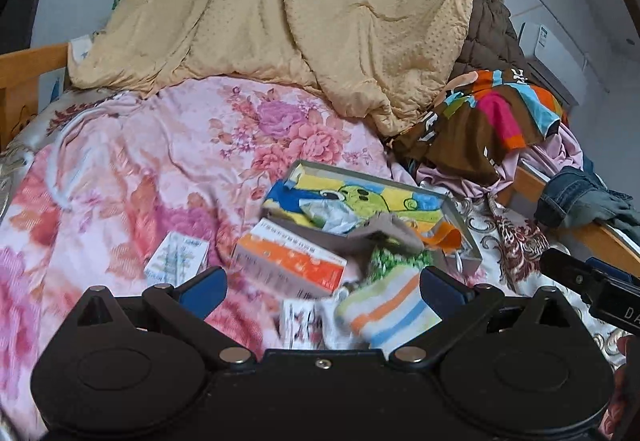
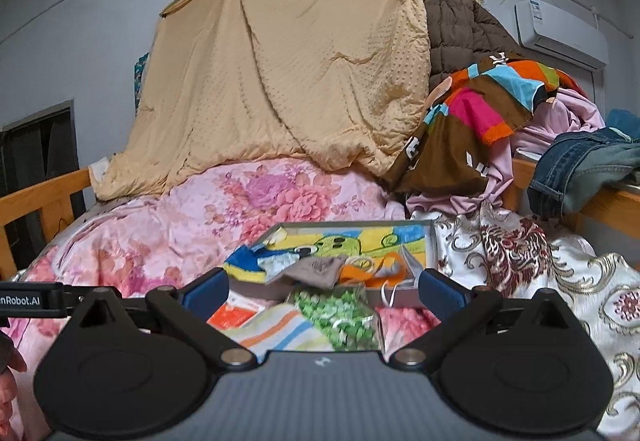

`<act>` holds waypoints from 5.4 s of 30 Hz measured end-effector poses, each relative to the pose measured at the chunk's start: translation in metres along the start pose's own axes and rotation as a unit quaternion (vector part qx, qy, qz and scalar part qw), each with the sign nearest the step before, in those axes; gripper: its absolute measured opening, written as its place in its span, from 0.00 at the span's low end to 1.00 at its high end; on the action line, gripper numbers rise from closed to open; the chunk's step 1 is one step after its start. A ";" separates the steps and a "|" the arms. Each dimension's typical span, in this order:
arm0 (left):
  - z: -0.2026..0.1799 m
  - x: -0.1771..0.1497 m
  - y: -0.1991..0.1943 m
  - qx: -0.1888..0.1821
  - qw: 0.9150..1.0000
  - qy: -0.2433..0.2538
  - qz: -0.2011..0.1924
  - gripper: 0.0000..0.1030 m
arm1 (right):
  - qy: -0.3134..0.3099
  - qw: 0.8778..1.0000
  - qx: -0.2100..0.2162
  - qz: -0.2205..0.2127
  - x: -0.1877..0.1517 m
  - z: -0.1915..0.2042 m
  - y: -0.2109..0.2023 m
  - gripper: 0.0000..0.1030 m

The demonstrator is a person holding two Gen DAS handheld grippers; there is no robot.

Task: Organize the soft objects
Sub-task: 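Withdraw both open tools from the tray back over the pile, then move the left tool toward the white towel while the right tool approaches the striped sock, then grasp the white towel with the left tool while the right tool grasps the navy striped sock, then lift and carry the white towel and navy sock with both tools over the tray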

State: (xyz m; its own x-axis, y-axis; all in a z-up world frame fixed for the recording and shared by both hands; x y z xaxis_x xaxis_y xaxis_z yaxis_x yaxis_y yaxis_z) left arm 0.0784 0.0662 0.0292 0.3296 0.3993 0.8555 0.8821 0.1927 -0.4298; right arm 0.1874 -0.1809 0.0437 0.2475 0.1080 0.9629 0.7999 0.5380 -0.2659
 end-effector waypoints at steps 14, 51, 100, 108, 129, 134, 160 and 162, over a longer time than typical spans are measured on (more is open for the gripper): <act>0.019 -0.038 -0.033 0.019 1.000 -0.013 0.009 0.99 | 0.005 0.999 -0.022 0.029 -0.030 0.009 -0.027 1.00; 0.003 -0.073 -0.021 -0.052 0.988 0.009 0.145 0.99 | -0.035 0.979 0.056 0.194 -0.094 0.049 -0.031 1.00; 0.011 -0.082 0.068 -0.149 0.947 -0.115 0.261 0.35 | 0.000 0.938 0.178 0.296 -0.120 0.053 0.045 0.75; 0.012 -0.078 0.065 -0.126 0.956 -0.097 0.245 0.14 | -0.006 0.940 0.174 0.293 -0.119 0.054 0.044 0.68; 0.033 -0.069 0.045 -0.070 0.966 -0.120 0.217 0.21 | 0.002 0.945 0.139 0.295 -0.123 0.045 0.051 0.68; 0.030 -0.074 0.053 -0.087 0.959 -0.142 0.231 0.31 | 0.004 0.944 0.145 0.296 -0.124 0.046 0.052 0.61; -0.006 -0.058 0.022 -0.022 0.990 0.092 0.101 0.09 | -0.216 0.946 0.121 0.209 -0.121 0.096 0.015 0.11; -0.006 -0.056 0.018 -0.023 0.991 0.094 0.087 0.09 | -0.208 0.948 0.121 0.208 -0.119 0.094 0.014 0.11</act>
State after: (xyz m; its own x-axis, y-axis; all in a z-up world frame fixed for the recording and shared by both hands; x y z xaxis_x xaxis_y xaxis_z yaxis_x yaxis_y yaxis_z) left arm 0.0783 0.0418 -0.0245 0.5313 0.2477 0.8102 0.8196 0.0919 -0.5655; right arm 0.1178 -0.1080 -0.0699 0.2361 0.6460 0.7259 0.5188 0.5479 -0.6563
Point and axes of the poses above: each gripper's, at about its wrist camera, not at the fingertips, and y roughly the way its jaws point, z to its left, x to its top, the point moved 3 cm from there along y, roughly the way its jaws point, and after that the axes turned 1 degree about z, right-handed, at the moved point
